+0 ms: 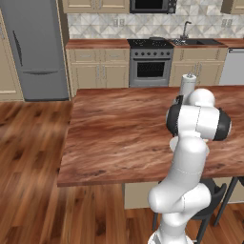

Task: Take the chicken drumsticks from the pan and place one on each plate on the dining counter.

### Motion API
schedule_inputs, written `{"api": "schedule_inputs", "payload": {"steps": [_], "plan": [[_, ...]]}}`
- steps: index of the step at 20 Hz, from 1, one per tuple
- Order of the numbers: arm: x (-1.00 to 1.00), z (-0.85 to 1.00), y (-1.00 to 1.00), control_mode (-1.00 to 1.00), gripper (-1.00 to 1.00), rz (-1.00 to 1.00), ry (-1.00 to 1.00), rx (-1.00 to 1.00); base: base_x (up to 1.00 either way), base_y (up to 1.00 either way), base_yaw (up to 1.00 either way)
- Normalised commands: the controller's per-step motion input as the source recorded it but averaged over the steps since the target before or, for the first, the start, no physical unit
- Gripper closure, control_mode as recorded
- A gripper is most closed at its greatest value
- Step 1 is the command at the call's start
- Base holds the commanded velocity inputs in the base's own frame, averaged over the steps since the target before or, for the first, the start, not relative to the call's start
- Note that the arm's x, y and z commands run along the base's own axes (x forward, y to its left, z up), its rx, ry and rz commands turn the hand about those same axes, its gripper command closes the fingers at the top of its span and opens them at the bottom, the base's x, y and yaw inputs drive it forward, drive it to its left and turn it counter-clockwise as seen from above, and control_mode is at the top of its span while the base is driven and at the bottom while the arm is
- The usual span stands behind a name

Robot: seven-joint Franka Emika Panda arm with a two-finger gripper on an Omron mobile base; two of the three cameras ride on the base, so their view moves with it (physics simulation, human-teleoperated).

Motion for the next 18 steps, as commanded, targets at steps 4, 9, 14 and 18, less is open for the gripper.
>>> {"api": "schedule_inputs", "payload": {"steps": [4, 9, 14, 18], "plan": [[0.21, -0.31, 0.00, -1.00, 1.00, -0.14, -0.05, -0.15, 0.00, 0.00, 0.00], [0.16, -0.34, 0.00, -1.00, 1.00, -0.14, -0.04, -0.18, 0.00, 0.00, 0.00], [0.10, -0.29, -0.04, -1.00, 1.00, -0.11, -0.01, -0.17, 0.00, 0.00, 0.00], [0.24, -0.19, -0.10, -1.00, 1.00, -0.09, 0.00, -0.12, 0.00, 0.00, 0.00]]}}
